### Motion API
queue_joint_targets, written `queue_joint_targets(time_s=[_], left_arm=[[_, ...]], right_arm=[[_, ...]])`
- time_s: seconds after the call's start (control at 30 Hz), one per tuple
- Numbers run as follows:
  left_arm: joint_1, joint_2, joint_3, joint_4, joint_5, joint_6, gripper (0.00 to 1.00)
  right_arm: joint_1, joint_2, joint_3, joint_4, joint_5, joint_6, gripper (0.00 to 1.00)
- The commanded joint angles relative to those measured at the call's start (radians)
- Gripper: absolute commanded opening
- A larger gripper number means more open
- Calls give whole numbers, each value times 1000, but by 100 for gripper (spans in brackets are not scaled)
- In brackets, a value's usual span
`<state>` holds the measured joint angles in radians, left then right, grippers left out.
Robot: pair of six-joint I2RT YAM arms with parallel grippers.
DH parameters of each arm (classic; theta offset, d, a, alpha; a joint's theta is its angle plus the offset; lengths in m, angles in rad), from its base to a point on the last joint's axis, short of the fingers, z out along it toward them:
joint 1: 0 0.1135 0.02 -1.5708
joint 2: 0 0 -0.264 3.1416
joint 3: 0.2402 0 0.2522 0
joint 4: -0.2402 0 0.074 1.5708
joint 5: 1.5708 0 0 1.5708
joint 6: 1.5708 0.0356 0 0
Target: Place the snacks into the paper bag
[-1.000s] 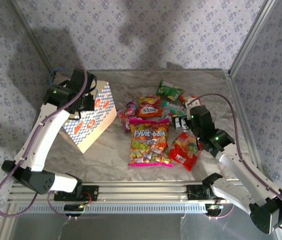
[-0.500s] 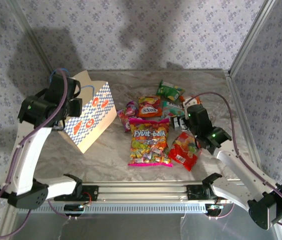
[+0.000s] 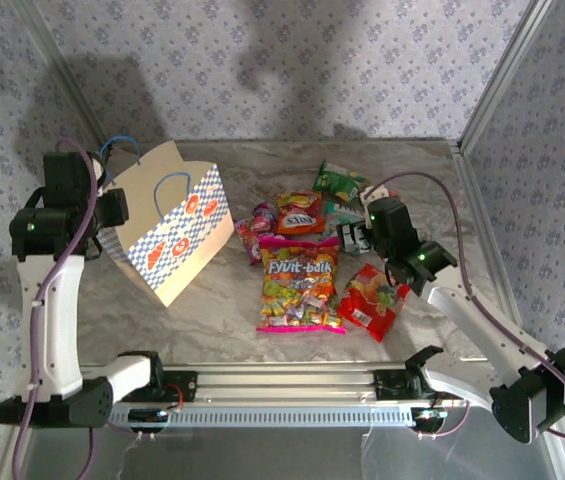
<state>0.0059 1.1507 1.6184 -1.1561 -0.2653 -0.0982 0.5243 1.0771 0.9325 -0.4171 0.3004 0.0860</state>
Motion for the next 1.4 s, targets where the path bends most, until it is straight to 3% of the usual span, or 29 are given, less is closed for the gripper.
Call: queue_joint_targets(time_s=[0.0, 0.13, 0.43, 0.77, 0.93, 1.2, 1.37], left_arm=[[54, 32, 28, 83, 118, 22, 61], [106, 108, 75, 98, 234, 56, 60], [179, 265, 170, 69, 301, 128, 60], [253, 305, 154, 67, 451, 250, 61], [259, 301, 105, 83, 472, 322, 61], [422, 259, -14, 225, 738, 218, 61], [444, 257, -37, 242, 815, 221, 61]], right_arm=[[6, 33, 61, -17, 12, -22, 100], [5, 58, 98, -9, 23, -30, 100], [6, 134, 160, -21, 26, -52, 100], [10, 179, 168, -13, 14, -42, 100], [14, 185, 166, -15, 17, -35, 100], [20, 180, 163, -34, 34, -41, 100], [20, 176, 155, -36, 43, -42, 100]])
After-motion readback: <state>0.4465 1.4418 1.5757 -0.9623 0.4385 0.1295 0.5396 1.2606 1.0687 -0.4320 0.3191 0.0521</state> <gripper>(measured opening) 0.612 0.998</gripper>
